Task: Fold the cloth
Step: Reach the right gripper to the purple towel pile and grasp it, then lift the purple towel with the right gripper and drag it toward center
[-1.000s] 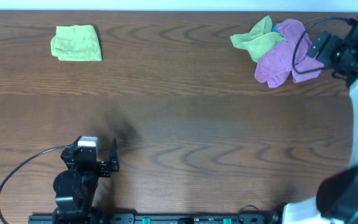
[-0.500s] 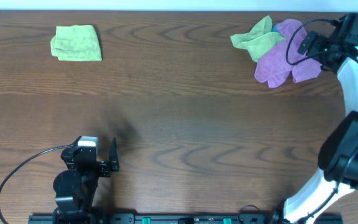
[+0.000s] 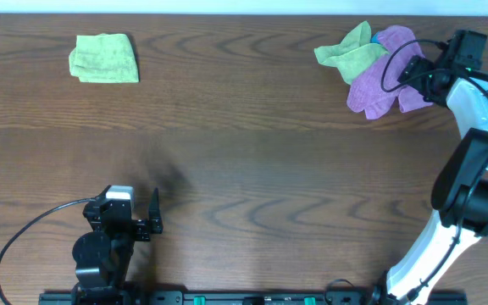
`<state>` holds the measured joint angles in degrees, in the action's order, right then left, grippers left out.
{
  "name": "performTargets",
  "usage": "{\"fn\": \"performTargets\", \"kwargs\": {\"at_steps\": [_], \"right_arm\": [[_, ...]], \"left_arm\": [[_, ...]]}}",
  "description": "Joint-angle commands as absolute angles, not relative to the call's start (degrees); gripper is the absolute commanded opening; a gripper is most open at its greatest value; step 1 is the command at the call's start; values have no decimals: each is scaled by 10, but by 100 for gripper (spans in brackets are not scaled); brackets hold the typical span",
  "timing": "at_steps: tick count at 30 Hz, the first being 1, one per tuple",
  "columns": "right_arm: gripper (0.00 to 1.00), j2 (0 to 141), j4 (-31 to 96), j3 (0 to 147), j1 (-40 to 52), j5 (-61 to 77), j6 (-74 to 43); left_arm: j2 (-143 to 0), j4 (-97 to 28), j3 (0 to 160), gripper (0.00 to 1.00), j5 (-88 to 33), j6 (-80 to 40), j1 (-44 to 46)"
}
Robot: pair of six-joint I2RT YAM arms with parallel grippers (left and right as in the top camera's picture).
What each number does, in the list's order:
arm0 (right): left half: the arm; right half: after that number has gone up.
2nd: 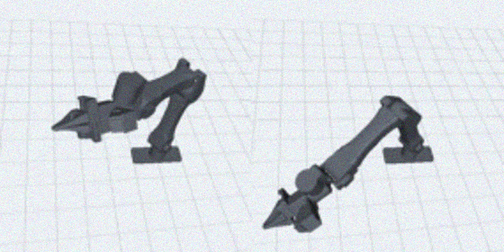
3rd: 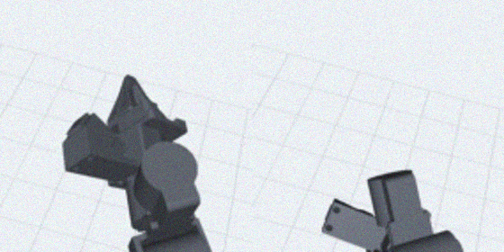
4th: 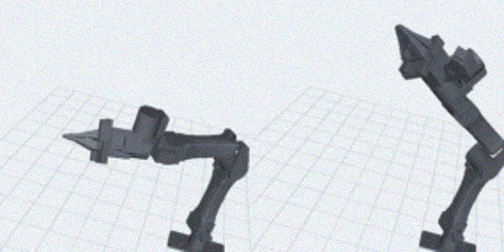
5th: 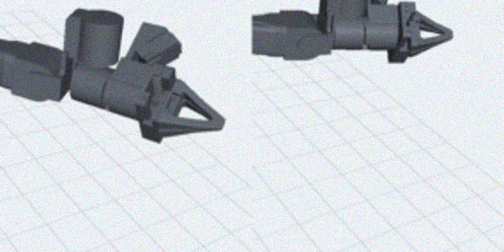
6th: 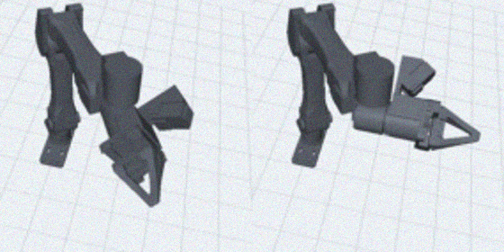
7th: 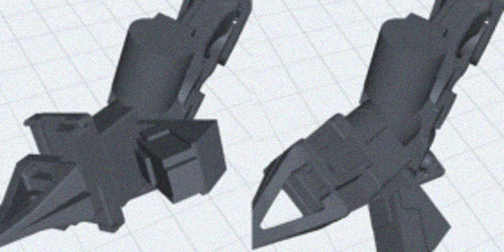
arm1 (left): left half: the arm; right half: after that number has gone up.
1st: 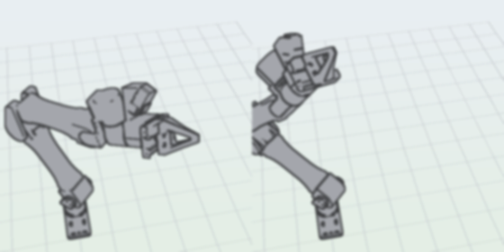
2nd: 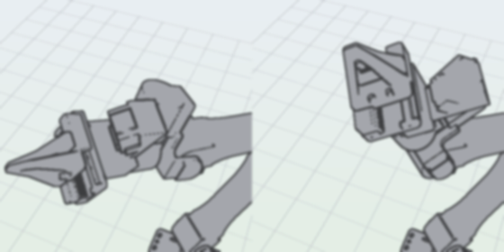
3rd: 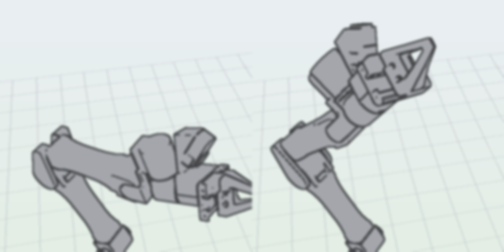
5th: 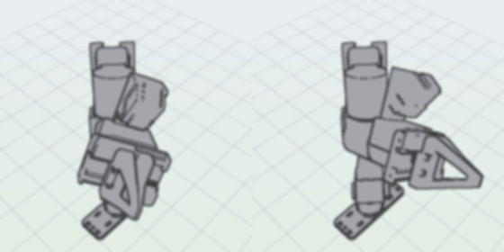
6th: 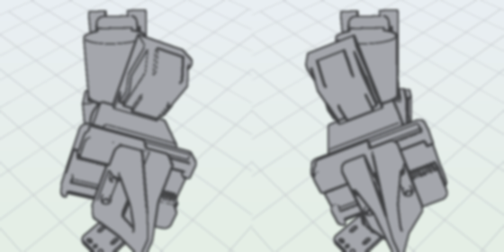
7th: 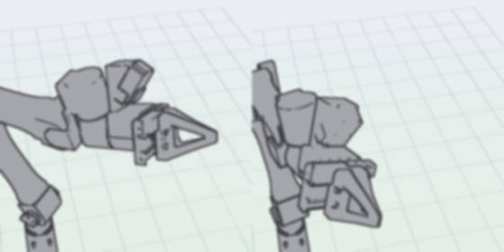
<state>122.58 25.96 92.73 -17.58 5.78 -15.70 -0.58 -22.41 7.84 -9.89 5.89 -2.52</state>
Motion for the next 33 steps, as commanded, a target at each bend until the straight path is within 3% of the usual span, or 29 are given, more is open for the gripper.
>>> {"fn": "performTargets", "kwargs": {"at_steps": [1, 3, 21, 25, 28, 33], "right_arm": [[76, 1229, 262, 937, -179, 58, -163], [71, 1229, 264, 936, -179, 58, -163], [63, 1229, 251, 887, -179, 58, -163], [41, 1229, 251, 883, -179, 58, -163], [3, 1227, 251, 884, -179, 58, -163], [1, 1197, 259, 884, -178, 71, -162]], "left_arm": [[-2, -228, 67, 95, -98, 64, -24], [-2, -228, 67, 95, -98, 64, -24], [-2, -228, 67, 95, -98, 64, -24], [-2, -228, 67, 95, -98, 64, -24], [-2, -228, 67, 95, -98, 64, -24], [-2, -228, 67, 96, -98, 64, -24]]}}
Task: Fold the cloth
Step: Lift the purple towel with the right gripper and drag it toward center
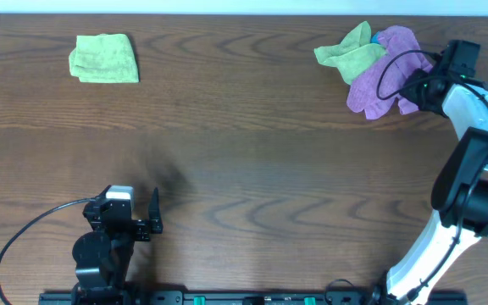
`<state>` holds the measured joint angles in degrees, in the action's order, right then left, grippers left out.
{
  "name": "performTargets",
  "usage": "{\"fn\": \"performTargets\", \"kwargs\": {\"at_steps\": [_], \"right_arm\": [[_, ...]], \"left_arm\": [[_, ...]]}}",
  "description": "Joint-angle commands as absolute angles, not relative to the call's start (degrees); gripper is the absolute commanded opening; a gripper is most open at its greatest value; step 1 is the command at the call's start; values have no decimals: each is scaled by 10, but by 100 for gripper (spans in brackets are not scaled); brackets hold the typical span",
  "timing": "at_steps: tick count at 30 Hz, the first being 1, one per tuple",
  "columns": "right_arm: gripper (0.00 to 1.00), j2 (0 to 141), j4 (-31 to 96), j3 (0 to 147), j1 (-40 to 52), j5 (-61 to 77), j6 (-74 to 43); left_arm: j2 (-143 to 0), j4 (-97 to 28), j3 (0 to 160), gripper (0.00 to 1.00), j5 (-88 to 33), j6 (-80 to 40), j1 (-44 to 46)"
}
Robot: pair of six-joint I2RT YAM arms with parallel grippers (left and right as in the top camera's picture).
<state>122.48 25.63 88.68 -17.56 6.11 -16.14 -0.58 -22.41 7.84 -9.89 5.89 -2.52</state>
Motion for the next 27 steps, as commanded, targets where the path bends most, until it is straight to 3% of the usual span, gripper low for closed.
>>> {"fn": "performTargets", "kwargs": {"at_steps": [1, 17, 27], "right_arm": [[1, 1184, 262, 884, -178, 76, -161], [1, 932, 406, 884, -83, 136, -93], [1, 832, 524, 884, 40, 140, -44]], "left_arm": [[-2, -228, 67, 95, -98, 64, -24], [-2, -228, 67, 96, -98, 64, -24], [-2, -228, 67, 95, -98, 64, -24]]}}
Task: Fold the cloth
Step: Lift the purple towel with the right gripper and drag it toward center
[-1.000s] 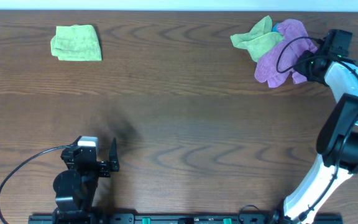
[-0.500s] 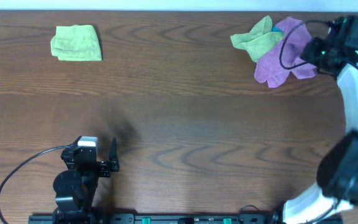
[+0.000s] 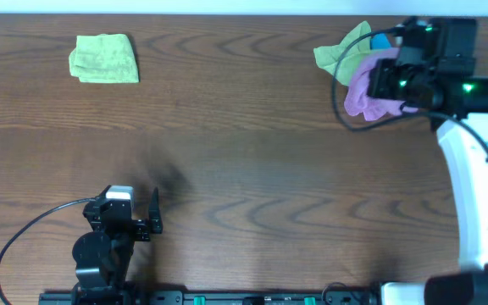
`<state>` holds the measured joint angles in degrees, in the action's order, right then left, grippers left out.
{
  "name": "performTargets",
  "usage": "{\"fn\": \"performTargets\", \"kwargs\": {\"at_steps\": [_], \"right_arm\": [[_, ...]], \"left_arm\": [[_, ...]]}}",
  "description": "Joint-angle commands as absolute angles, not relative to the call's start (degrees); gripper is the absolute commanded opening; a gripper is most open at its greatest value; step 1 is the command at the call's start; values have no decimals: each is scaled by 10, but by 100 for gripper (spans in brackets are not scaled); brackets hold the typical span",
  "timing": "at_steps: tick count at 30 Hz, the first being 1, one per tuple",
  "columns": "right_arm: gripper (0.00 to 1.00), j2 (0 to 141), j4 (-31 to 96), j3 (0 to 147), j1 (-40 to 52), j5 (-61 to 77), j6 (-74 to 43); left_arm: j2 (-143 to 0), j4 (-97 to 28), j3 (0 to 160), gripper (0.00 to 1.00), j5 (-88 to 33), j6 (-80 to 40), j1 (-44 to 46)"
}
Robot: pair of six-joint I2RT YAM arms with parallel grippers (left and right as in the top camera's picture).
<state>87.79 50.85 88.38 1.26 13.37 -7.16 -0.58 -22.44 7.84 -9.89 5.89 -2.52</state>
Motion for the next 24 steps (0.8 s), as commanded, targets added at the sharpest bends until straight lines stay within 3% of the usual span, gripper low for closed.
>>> {"fn": "performTargets", "kwargs": {"at_steps": [1, 13, 24], "right_arm": [[1, 814, 542, 884, 55, 140, -39], [1, 614, 728, 884, 144, 186, -38], [1, 617, 759, 884, 261, 245, -77]], "left_arm": [[-2, -228, 67, 95, -98, 64, -24], [-2, -228, 67, 95, -98, 64, -24], [-2, -228, 67, 96, -98, 64, -24]]}}
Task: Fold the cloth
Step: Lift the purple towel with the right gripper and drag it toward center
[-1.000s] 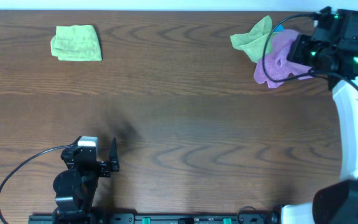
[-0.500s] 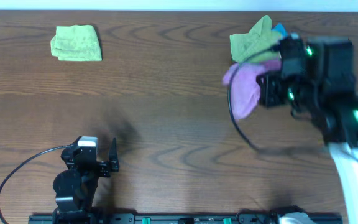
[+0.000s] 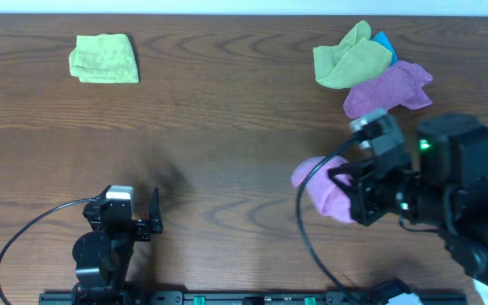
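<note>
A pink cloth (image 3: 322,191) hangs bunched from my right gripper (image 3: 351,188), which is shut on it and raised high over the table's right middle, close to the overhead camera. The fingertips are hidden by the wrist and the cloth. My left gripper (image 3: 156,212) rests near the front left edge with nothing in it; its fingers look shut.
At the back right lies a pile of a crumpled green cloth (image 3: 349,58), a blue cloth (image 3: 383,40) peeking out, and a purple cloth (image 3: 390,87). A folded green cloth (image 3: 104,58) sits at the back left. The wooden table (image 3: 227,135) runs between them.
My right gripper was over the back-right pile, shut on pink fabric. Now it is nearer the front, over the right middle, with the pink cloth hanging free of the pile.
My right gripper was first at the right side of the cloth pile, low on the purple fabric. It stayed there a second later. Then it was above the pile with pink cloth bunched in it, and now it holds that cloth away from the pile. The left arm stayed put.
</note>
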`<state>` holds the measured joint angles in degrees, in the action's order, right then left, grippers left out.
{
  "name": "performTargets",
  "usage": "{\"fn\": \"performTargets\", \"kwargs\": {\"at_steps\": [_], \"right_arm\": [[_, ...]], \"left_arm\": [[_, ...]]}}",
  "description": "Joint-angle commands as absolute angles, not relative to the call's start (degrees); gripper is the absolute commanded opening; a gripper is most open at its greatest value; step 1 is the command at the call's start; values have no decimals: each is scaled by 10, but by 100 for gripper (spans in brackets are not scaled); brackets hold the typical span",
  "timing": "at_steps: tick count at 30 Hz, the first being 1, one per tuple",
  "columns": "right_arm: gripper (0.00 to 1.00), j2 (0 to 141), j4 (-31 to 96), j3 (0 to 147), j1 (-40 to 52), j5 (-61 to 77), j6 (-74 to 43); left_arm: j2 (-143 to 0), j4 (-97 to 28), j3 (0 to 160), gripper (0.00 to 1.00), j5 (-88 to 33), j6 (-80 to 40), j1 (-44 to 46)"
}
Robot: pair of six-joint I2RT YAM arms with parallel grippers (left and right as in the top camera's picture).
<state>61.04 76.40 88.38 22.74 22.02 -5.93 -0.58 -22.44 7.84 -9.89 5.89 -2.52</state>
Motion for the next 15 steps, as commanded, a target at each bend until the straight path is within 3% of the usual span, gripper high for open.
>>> {"fn": "performTargets", "kwargs": {"at_steps": [1, 9, 15], "right_arm": [[2, 624, 755, 884, 282, 240, -83], [2, 707, 677, 844, 429, 86, -94], [1, 749, 592, 783, 423, 67, -91]], "left_arm": [[-2, -228, 67, 95, -98, 64, -24], [-2, -228, 67, 95, -98, 64, -24], [-2, -228, 67, 95, -98, 64, -24]]}}
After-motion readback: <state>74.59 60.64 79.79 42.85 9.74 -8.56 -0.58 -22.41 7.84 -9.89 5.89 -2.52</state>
